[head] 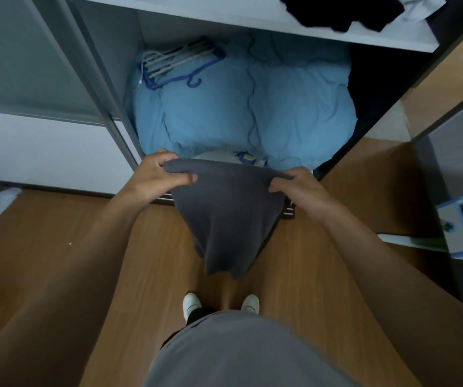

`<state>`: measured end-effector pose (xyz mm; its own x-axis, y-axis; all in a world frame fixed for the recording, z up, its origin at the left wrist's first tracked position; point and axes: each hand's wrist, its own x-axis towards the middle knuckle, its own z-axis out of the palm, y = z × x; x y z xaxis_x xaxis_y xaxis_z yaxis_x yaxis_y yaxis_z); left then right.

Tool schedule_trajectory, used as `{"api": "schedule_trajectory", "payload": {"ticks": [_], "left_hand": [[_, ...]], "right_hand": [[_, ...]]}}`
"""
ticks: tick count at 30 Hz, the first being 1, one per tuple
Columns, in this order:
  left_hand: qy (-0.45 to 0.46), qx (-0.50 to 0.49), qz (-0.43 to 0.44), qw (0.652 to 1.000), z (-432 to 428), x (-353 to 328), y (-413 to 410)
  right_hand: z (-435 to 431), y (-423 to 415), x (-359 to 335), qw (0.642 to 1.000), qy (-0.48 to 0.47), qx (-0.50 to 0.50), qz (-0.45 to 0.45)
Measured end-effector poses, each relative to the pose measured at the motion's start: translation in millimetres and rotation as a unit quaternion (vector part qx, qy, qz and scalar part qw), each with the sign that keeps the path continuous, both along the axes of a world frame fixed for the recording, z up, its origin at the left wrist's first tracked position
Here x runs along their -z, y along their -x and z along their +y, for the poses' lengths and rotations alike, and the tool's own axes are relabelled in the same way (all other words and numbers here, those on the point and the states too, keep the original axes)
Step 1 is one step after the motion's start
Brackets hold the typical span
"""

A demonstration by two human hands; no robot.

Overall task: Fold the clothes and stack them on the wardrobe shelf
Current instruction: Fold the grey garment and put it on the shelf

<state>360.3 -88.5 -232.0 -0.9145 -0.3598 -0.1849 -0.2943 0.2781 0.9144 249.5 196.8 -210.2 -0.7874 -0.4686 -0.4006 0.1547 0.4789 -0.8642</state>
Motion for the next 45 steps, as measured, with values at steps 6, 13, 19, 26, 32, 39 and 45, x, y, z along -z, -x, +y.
{"api": "schedule_trajectory", "payload": {"ticks": [6,13,19,26,32,39,45], "left_hand": [[-0.213,0.081,-0.011,0.974,21,7,-15],[-0.309,-0.025,0.022,0.95,54,-10,9],[-0.284,0.016,0.032,0.958,73,-46,25],[-0.294,-0.096,0.03,0.95,48,-65,27],[-0.339,-0.114,0.035,0.933,40,-75,29],[-0.242,-0.153,0.009,0.958,17,-59,21],[-0.346,-0.055,0.019,0.936,18,-23,-11]], "right_hand": [[-6,1,-15,0.971,0.191,0.049,-0.137],[21,4,-20,0.92,0.318,0.153,-0.169],[31,-19,17,0.981,0.147,0.053,-0.115],[12,-9,16,0.938,0.306,0.114,-0.118],[-9,-24,20,0.965,0.204,0.027,-0.165],[-14,-22,-4,0.896,0.308,0.097,-0.304],[-20,-31,-11,0.863,0.364,0.165,-0.308]]}}
